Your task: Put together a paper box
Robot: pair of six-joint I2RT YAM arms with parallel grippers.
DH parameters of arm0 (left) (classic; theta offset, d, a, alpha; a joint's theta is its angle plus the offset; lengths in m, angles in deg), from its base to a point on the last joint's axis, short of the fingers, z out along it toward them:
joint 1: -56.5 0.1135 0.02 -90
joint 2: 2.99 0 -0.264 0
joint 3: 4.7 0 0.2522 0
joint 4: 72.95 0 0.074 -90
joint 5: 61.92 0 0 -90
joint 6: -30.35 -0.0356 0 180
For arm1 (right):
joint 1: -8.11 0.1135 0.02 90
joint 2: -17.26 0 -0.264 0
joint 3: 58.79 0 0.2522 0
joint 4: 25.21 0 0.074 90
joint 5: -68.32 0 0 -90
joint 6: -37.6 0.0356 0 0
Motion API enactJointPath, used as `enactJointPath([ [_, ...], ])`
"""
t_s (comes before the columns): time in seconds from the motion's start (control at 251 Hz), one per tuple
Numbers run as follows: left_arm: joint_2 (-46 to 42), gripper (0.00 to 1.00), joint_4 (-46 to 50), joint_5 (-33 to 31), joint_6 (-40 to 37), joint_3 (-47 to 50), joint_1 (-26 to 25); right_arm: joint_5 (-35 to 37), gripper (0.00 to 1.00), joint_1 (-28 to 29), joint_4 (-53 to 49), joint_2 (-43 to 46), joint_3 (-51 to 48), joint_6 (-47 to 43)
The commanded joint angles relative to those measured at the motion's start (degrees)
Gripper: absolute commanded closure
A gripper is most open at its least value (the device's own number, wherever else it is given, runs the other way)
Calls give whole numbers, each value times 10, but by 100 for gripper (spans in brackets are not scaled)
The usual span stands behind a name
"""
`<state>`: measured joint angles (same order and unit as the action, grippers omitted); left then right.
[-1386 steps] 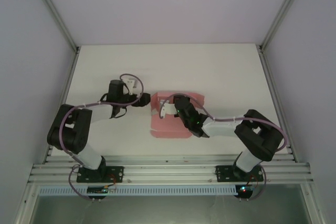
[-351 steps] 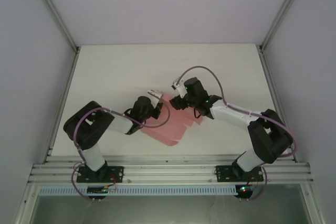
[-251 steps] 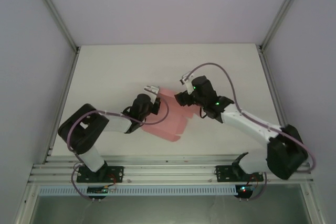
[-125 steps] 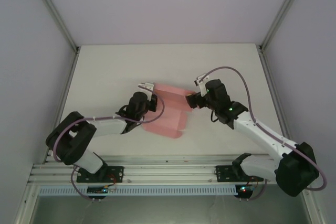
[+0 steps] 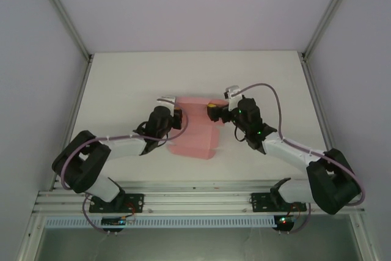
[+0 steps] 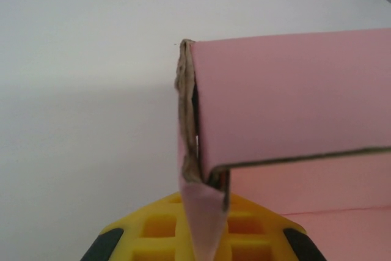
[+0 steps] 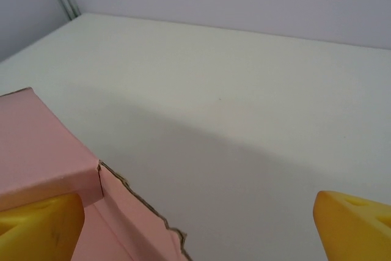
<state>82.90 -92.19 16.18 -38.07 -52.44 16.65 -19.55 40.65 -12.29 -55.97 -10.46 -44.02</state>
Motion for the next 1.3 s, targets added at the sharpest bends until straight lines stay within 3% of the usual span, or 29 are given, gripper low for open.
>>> enactJointPath([
  [0.0, -36, 100, -4, 14, 21, -18, -11, 11, 1, 5, 55, 25, -10, 37],
  [0.128, -64, 100, 47, -42, 35, -26, -9, 64, 0, 6, -64, 91, -16, 38],
  [0.303, -101, 100, 72, -56, 37, -24, -4, 74, 1, 5, -221, 197, -52, 64],
  [0.435, -121, 100, 81, -58, 41, -22, 2, 74, 1, -4, -274, 235, -80, 60],
  [0.679, -127, 100, 84, -37, 33, -22, 5, 66, 1, -21, -218, 188, -96, 80],
  [0.934, -121, 100, 70, -3, 12, -17, 5, 55, 1, -41, -191, 89, -23, 47],
  [1.297, -91, 100, 62, 29, 4, -26, 5, 11, 1, -20, -140, 8, 42, 28],
])
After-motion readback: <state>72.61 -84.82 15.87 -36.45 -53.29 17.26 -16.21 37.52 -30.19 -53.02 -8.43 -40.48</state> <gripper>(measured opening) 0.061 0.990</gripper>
